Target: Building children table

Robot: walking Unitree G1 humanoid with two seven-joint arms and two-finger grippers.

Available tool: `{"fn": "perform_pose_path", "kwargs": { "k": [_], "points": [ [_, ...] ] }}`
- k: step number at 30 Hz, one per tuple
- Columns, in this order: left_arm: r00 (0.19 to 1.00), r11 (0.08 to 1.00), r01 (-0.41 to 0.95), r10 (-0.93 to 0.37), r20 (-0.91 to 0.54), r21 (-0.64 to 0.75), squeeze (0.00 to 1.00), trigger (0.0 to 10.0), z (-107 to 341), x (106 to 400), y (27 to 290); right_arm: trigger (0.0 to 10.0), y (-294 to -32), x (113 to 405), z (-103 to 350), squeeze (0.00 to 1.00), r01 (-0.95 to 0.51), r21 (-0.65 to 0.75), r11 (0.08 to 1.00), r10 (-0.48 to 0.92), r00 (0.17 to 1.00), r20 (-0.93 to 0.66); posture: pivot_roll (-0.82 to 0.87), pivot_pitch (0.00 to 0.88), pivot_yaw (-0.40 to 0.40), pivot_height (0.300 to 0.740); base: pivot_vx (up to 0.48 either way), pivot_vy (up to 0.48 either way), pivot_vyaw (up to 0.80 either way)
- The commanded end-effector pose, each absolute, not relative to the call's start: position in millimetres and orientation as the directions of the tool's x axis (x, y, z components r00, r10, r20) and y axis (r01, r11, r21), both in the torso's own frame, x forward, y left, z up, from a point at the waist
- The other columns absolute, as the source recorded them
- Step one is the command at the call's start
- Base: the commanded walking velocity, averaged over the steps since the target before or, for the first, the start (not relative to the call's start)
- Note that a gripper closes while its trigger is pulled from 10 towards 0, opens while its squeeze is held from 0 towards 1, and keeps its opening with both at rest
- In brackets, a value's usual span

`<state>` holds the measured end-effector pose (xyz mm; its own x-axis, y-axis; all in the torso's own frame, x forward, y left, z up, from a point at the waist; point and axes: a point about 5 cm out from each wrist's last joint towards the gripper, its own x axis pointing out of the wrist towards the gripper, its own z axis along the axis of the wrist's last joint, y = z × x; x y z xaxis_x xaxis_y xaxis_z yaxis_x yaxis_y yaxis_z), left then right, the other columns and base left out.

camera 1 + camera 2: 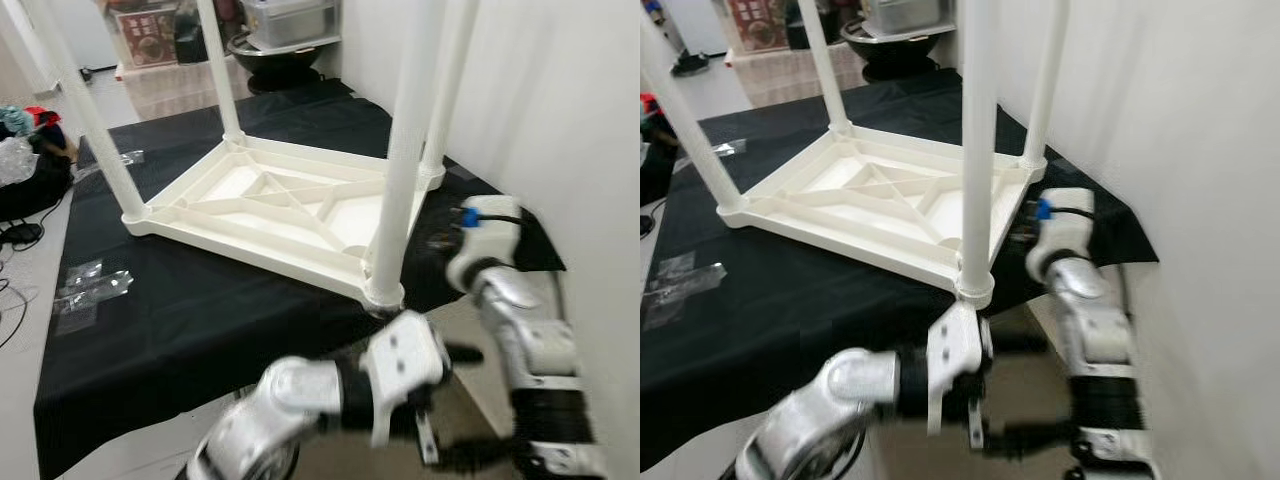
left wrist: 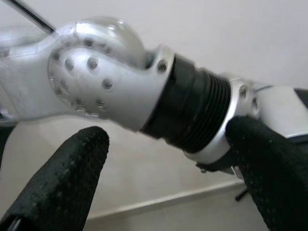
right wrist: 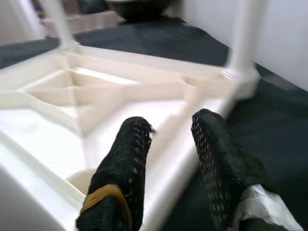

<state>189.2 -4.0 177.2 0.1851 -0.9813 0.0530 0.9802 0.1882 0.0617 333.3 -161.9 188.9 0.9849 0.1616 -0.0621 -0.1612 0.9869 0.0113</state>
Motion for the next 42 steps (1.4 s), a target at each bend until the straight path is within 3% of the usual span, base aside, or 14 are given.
{"fn": "perform_pose_path", "kwargs": {
  "k": [1,5,9,12,15,18,19,20,25,27,29,32,38,42],
  "points": [
    [0.344,0.342,0.936,-0.939,-0.014,0.077,0.0,10.0,163.8,196.2,14.1,10.0,-114.0,328.8,211.4,0.0,-0.393,0.057,0.918,0.391,0.919,0.045,0.03,0.051,-0.003,0.74,0.0,0.0,0.0],
    [0.441,0.438,0.897,-0.897,-0.042,0.06,0.0,10.0,158.8,197.1,35.9,10.0,-59.0,297.6,228.5,0.0,-0.735,0.097,0.671,0.723,0.677,0.134,0.04,0.051,-0.015,0.74,0.0,0.0,0.0],
    [0.451,0.448,0.892,-0.891,-0.046,0.057,0.0,10.0,157.9,196.7,39.2,10.0,-49.4,286.8,231.8,0.0,-0.795,0.099,0.598,0.78,0.606,0.154,0.04,0.049,-0.017,0.74,0.0,0.0,0.0],
    [0.458,0.455,0.888,-0.887,-0.057,0.063,0.0,10.0,155.2,198.2,41.2,10.0,-35.5,266.8,239.0,0.0,-0.886,0.109,0.451,0.863,0.464,0.199,0.03,0.052,-0.024,0.74,0.0,0.0,0.0],
    [0.458,0.454,0.888,-0.887,-0.059,0.068,0.0,10.0,154.9,199.6,39.6,10.0,-40.0,276.1,234.3,0.0,-0.849,0.094,0.52,0.832,0.528,0.167,0.02,0.053,-0.022,0.74,0.0,0.0,0.0],
    [0.538,0.532,0.838,-0.842,-0.025,0.116,0.0,10.0,162.1,213.6,37.9,10.0,-106.3,338.2,207.3,0.0,-0.405,-0.032,0.914,0.405,0.914,-0.001,0.02,0.052,-0.023,0.74,0.0,0.0,0.0],
    [0.538,0.532,0.838,-0.842,-0.025,0.116,0.0,10.0,162.1,213.6,37.9,10.0,-106.3,338.2,207.3,0.0,-0.405,-0.032,0.914,0.405,0.914,-0.001,0.02,0.052,-0.023,0.74,0.0,0.0,0.0],
    [0.608,0.602,0.785,-0.794,0.001,0.148,0.0,10.0,167.4,223.8,41.6,10.0,-137.6,351.7,203.3,0.0,-0.223,-0.058,0.973,0.222,0.975,-0.021,0.02,0.053,-0.026,0.74,0.0,0.0,0.0],
    [0.738,0.733,0.654,-0.673,0.055,0.189,0.0,10.0,178.9,244.8,54.1,10.0,-185.7,360.3,204.2,0.0,0.003,-0.109,0.994,-0.006,1.0,-0.022,0.02,0.053,-0.026,0.74,0.0,0.0,0.0],
    [0.848,0.842,0.487,-0.519,0.106,0.232,0.0,10.0,191.4,266.0,78.2,10.0,-230.3,361.7,209.2,0.0,0.19,-0.153,0.97,-0.192,0.981,0.002,0.03,0.056,-0.026,0.74,0.0,0.0,0.0],
    [0.848,0.842,0.487,-0.519,0.106,0.232,0.0,10.0,191.4,266.0,78.2,10.0,-230.3,361.7,209.2,0.0,0.19,-0.153,0.97,-0.192,0.981,0.002,0.03,0.056,-0.026,0.74,0.0,0.0,0.0],
    [0.961,0.937,0.176,-0.23,0.153,0.302,0.0,10.0,202.1,281.8,129.8,10.0,-276.8,357.4,215.3,0.0,0.375,-0.183,0.909,-0.378,0.926,0.023,0.03,0.056,-0.026,0.74,0.0,0.0,0.0],
    [0.987,0.925,-0.081,0.024,0.157,0.372,0.0,10.0,202.8,276.5,175.4,10.0,-297.8,356.9,215.0,0.0,0.457,-0.188,0.869,-0.461,0.887,0.027,0.05,0.058,-0.033,0.74,0.0,0.0,0.0],
    [0.928,0.804,-0.358,0.36,0.091,0.474,0.0,10.0,179.3,252.3,247.2,10.0,-294.1,360.7,200.2,0.0,0.454,-0.184,0.872,-0.461,0.887,0.0,0.05,0.061,-0.034,0.74,0.0,0.0,0.0]
  ]
}}
